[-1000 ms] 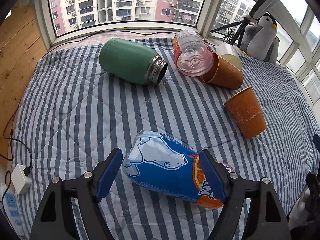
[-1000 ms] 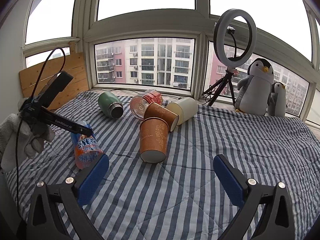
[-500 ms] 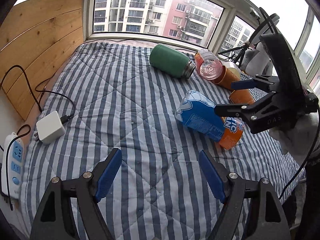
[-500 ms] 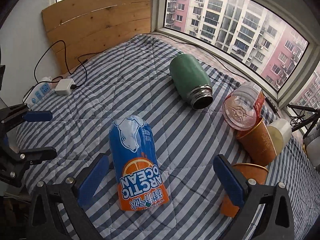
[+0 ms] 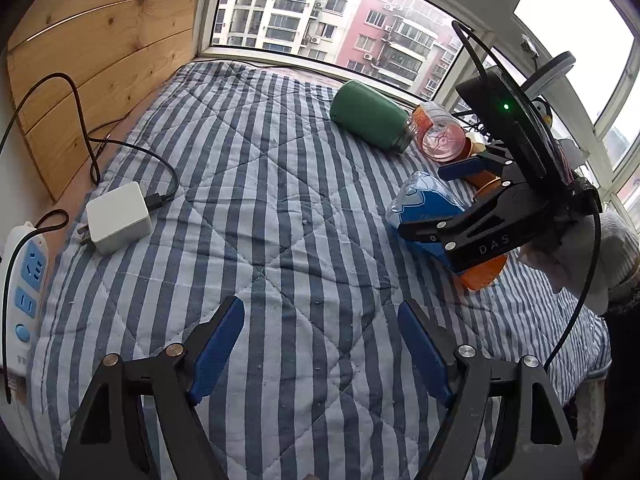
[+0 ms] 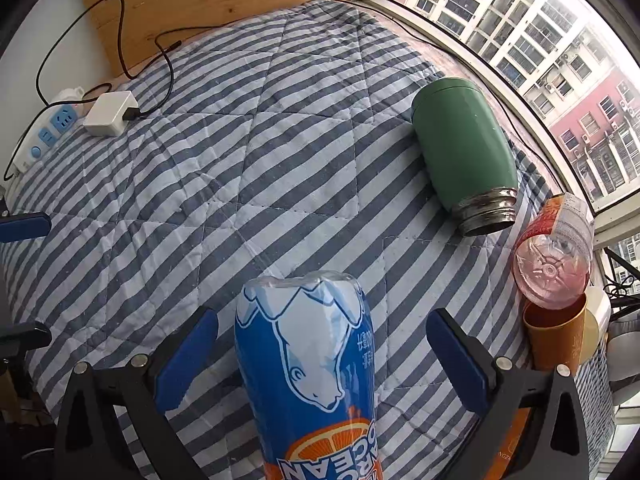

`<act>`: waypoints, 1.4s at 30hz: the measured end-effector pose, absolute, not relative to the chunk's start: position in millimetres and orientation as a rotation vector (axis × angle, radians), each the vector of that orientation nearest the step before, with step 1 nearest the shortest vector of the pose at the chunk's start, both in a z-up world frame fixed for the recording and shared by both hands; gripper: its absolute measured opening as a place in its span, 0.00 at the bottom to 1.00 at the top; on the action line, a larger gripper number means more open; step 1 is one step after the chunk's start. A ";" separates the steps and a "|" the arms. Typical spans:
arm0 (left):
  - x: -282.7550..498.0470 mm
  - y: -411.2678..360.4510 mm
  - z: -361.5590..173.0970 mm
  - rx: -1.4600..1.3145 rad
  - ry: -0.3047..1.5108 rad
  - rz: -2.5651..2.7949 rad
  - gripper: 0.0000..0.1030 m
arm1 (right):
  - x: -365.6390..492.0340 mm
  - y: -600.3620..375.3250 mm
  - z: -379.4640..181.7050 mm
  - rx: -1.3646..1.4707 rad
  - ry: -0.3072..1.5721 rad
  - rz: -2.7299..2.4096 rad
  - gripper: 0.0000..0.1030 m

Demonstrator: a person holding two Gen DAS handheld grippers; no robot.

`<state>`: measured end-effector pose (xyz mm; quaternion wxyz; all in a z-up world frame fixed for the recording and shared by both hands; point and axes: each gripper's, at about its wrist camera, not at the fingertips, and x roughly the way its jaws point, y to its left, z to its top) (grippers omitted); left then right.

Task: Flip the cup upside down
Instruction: 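Grasp the blue bottle with the right tool while the left tool releases it, then turn the bottle cap-down with the right tool, set it on the bedspread, open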

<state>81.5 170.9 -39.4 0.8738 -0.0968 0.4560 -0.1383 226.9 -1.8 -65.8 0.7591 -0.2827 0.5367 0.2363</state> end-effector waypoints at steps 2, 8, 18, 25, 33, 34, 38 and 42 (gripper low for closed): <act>82.8 168.1 -40.8 -0.197 0.954 -0.294 0.80 | 226.7 -2.5 -68.7 -0.627 1.186 0.501 0.86; 81.8 166.3 -39.3 -0.204 0.941 -0.287 0.80 | 220.2 -8.8 -68.9 -0.600 1.200 0.487 0.63; 75.5 136.2 -32.1 -0.176 0.931 -0.348 0.80 | 198.1 -70.4 -18.9 -0.317 0.967 0.449 0.63; 71.4 109.9 -28.9 -0.169 0.925 -0.402 0.80 | 180.2 -140.1 -6.2 -0.028 0.704 0.365 0.63; 67.8 95.3 -25.2 -0.168 0.912 -0.427 0.80 | 148.6 -164.7 -26.3 0.001 0.631 0.328 0.63; 67.1 94.5 -25.0 -0.169 0.910 -0.432 0.80 | 143.6 -166.9 -29.2 0.001 0.632 0.328 0.63; 62.4 87.8 -24.1 -0.175 0.904 -0.452 0.80 | 110.2 -173.0 -29.9 -0.018 0.577 0.323 0.63; 54.8 80.6 -22.0 -0.164 0.870 -0.442 0.80 | 86.0 -178.0 -30.7 -0.018 0.584 0.329 0.63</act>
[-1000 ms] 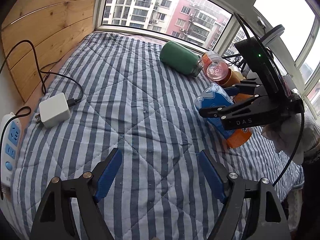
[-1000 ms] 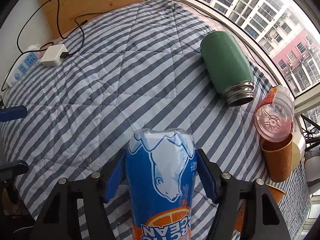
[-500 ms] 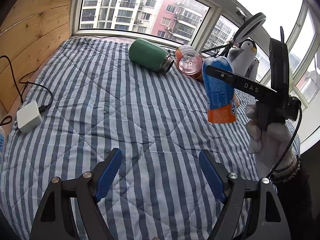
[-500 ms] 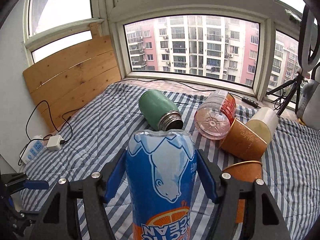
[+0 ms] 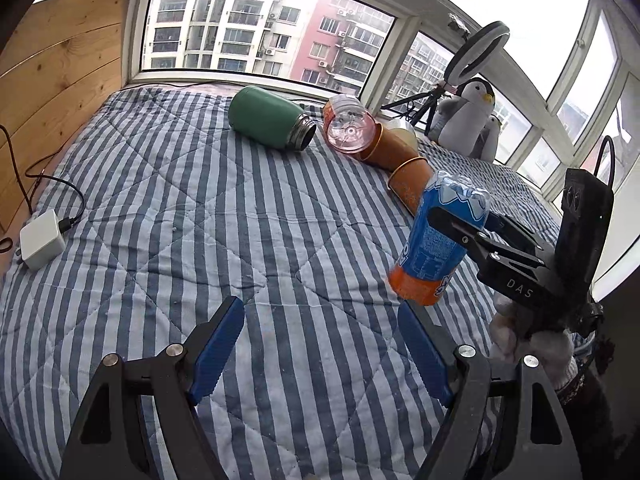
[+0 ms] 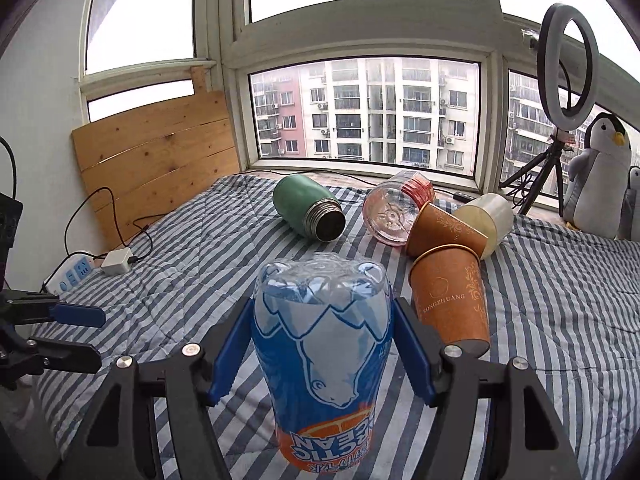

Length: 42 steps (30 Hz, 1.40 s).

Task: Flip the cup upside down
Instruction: 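Turn the bottle cap-down with the right tool, set it on the bedspread, open, then withdraw the right tool from the standing bottle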

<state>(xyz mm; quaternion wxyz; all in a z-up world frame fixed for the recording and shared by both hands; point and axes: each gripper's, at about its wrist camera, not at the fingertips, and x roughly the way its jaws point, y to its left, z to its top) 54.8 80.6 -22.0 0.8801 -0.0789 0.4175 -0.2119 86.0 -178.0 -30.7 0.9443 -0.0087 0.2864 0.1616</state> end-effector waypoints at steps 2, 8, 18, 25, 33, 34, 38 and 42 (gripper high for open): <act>51.0 76.9 -19.8 -0.164 0.847 -0.437 0.80 | 79.1 -176.9 -37.1 -0.030 0.613 0.330 0.63; 34.3 58.2 -10.5 -0.119 0.725 -0.378 0.80 | 65.4 -174.6 -38.9 -0.064 0.582 0.285 0.75; -0.9 37.5 -3.3 -0.112 0.524 -0.296 0.80 | 5.9 -195.9 -13.9 -0.052 0.415 0.211 0.95; -38.3 6.9 13.8 -0.015 0.295 -0.196 0.80 | -53.6 -224.0 13.8 -0.015 0.190 -0.001 0.98; -45.7 -8.9 21.6 -0.013 0.148 -0.137 0.84 | -67.8 -248.2 25.6 0.008 0.095 -0.102 0.98; -44.3 -10.1 19.0 -0.006 0.135 -0.121 0.84 | -67.8 -249.6 24.6 0.007 0.089 -0.111 0.98; -41.9 -10.4 8.4 -0.018 0.121 -0.099 0.84 | -68.7 -251.1 18.4 -0.002 0.073 -0.125 0.98; -42.8 -8.5 5.4 -0.030 0.113 -0.093 0.84 | -68.5 -250.9 14.9 -0.006 0.072 -0.127 0.98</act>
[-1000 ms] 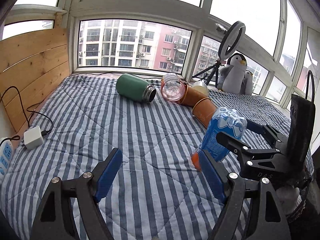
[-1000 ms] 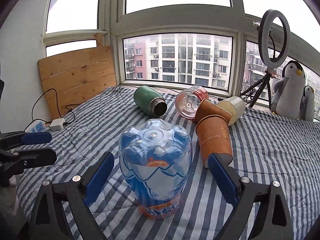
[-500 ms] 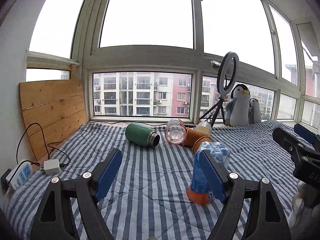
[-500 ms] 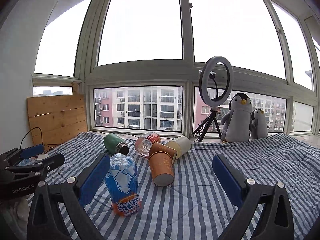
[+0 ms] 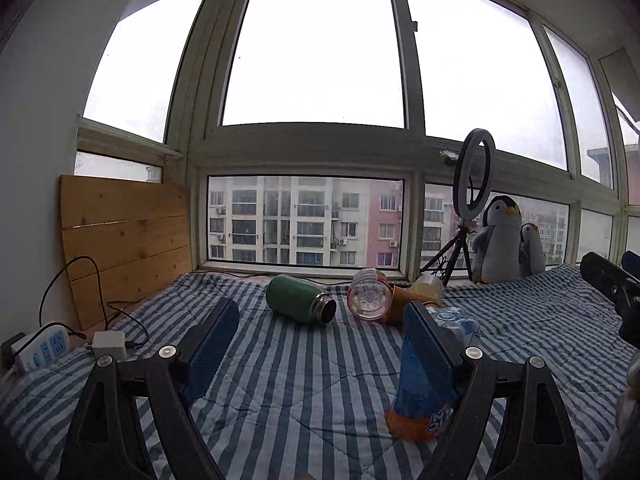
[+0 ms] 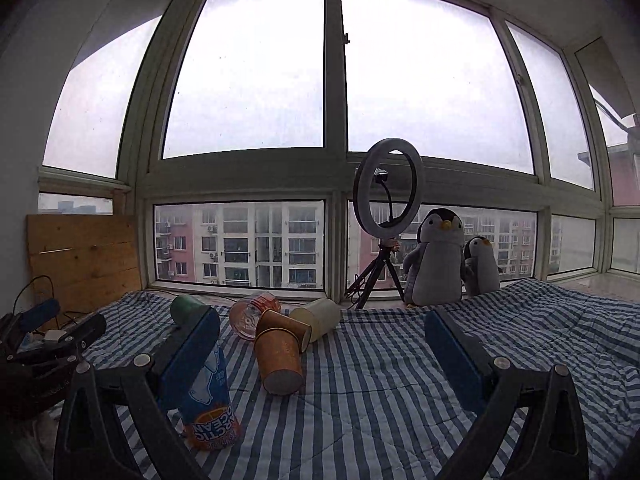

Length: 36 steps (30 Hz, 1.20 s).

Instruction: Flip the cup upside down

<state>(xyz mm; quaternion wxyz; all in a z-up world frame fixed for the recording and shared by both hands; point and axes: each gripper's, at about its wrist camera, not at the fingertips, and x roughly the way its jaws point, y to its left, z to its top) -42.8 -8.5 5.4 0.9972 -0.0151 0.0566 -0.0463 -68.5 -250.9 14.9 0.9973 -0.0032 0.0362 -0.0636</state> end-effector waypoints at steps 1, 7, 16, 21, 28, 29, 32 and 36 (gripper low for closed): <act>-43.4 -8.0 6.6 -0.030 0.113 -0.094 0.85 | -68.6 -250.6 14.9 -0.010 0.071 -0.131 0.98; -50.2 -4.3 6.5 -0.039 0.081 -0.078 0.85 | -69.9 -250.5 13.8 -0.013 0.059 -0.142 0.98; -59.7 -3.6 8.9 -0.039 0.042 -0.082 0.90 | -69.8 -254.1 9.6 -0.009 0.062 -0.165 0.98; -62.5 -4.2 11.4 -0.031 0.030 -0.084 0.91 | -71.3 -252.6 10.2 -0.013 0.055 -0.166 0.98; -67.9 -7.7 15.6 -0.023 0.015 -0.089 0.92 | -72.6 -255.6 11.2 -0.003 0.052 -0.172 0.99; -68.8 -8.0 15.9 -0.022 0.014 -0.088 0.92 | -72.9 -255.6 11.4 -0.002 0.052 -0.174 0.99; -70.6 -9.3 16.8 -0.015 0.013 -0.091 0.92 | -74.9 -255.7 12.6 -0.004 0.046 -0.174 0.99; -71.7 -8.6 18.3 -0.014 0.012 -0.091 0.92 | -76.7 -256.8 14.3 -0.006 0.042 -0.176 0.99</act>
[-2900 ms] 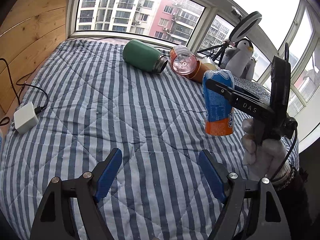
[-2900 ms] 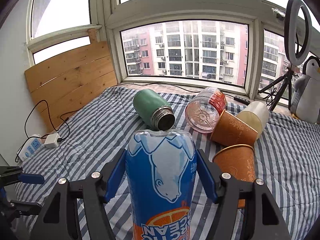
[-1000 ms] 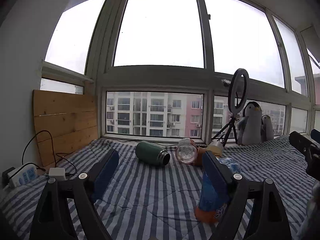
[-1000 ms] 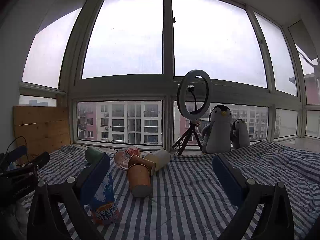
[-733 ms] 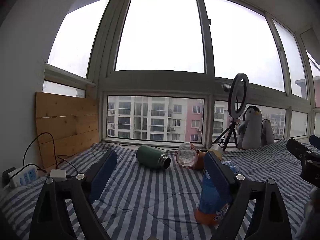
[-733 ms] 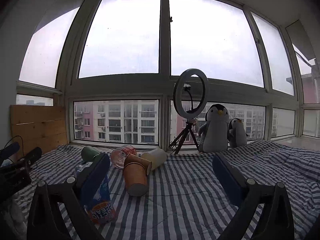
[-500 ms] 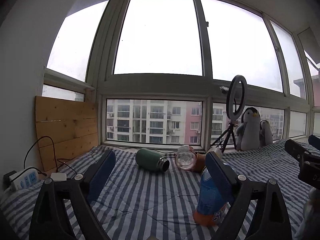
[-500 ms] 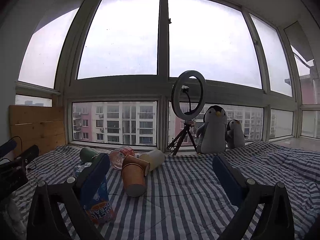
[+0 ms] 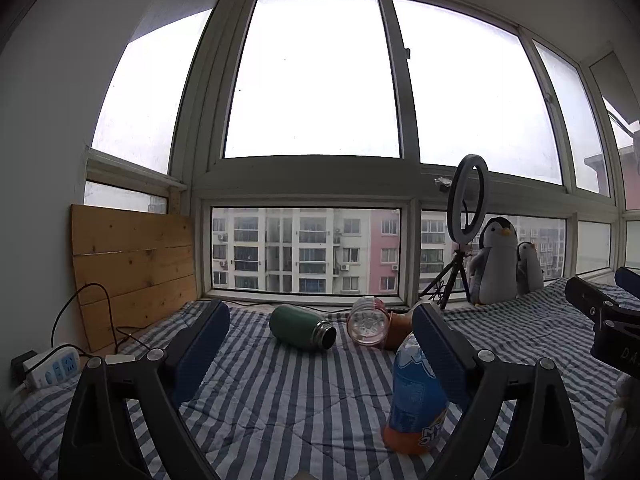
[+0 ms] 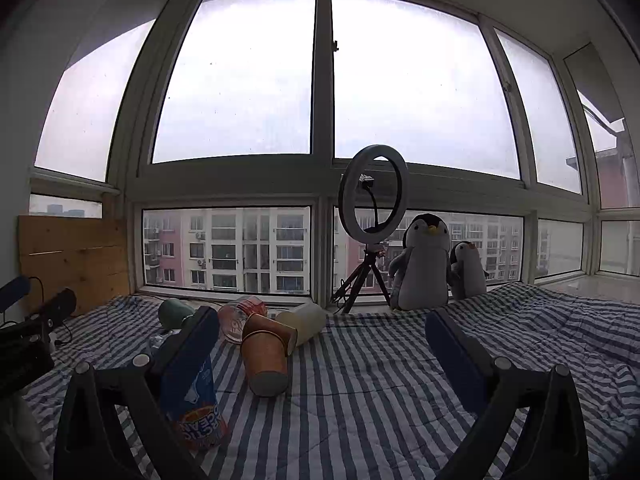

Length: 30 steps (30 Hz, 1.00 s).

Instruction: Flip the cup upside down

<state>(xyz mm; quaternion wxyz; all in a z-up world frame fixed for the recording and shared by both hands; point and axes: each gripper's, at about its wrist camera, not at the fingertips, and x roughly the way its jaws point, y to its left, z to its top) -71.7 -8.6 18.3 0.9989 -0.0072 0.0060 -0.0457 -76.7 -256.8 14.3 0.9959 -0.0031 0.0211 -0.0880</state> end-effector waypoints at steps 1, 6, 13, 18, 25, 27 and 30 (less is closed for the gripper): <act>-71.7 -9.1 18.6 -0.015 0.013 -0.092 0.92 | -77.2 -256.9 14.5 -0.006 0.042 -0.178 0.99; -73.0 -10.4 18.4 -0.008 0.011 -0.093 0.92 | -78.6 -258.4 15.1 0.000 0.040 -0.181 0.99; -73.5 -11.7 18.0 -0.006 0.014 -0.097 0.92 | -78.7 -260.1 15.1 -0.001 0.041 -0.181 0.99; -73.1 -12.3 17.4 -0.004 0.018 -0.102 0.92 | -77.7 -260.9 14.5 0.002 0.044 -0.179 0.99; -70.3 -13.0 14.3 0.000 0.032 -0.107 0.95 | -76.9 -260.9 13.7 0.005 0.046 -0.177 0.99; -68.8 -13.3 13.3 0.002 0.040 -0.108 0.96 | -77.1 -260.8 14.1 0.004 0.046 -0.176 0.99; -68.1 -13.6 12.8 0.001 0.043 -0.108 0.96 | -76.7 -260.3 13.7 0.003 0.047 -0.178 0.99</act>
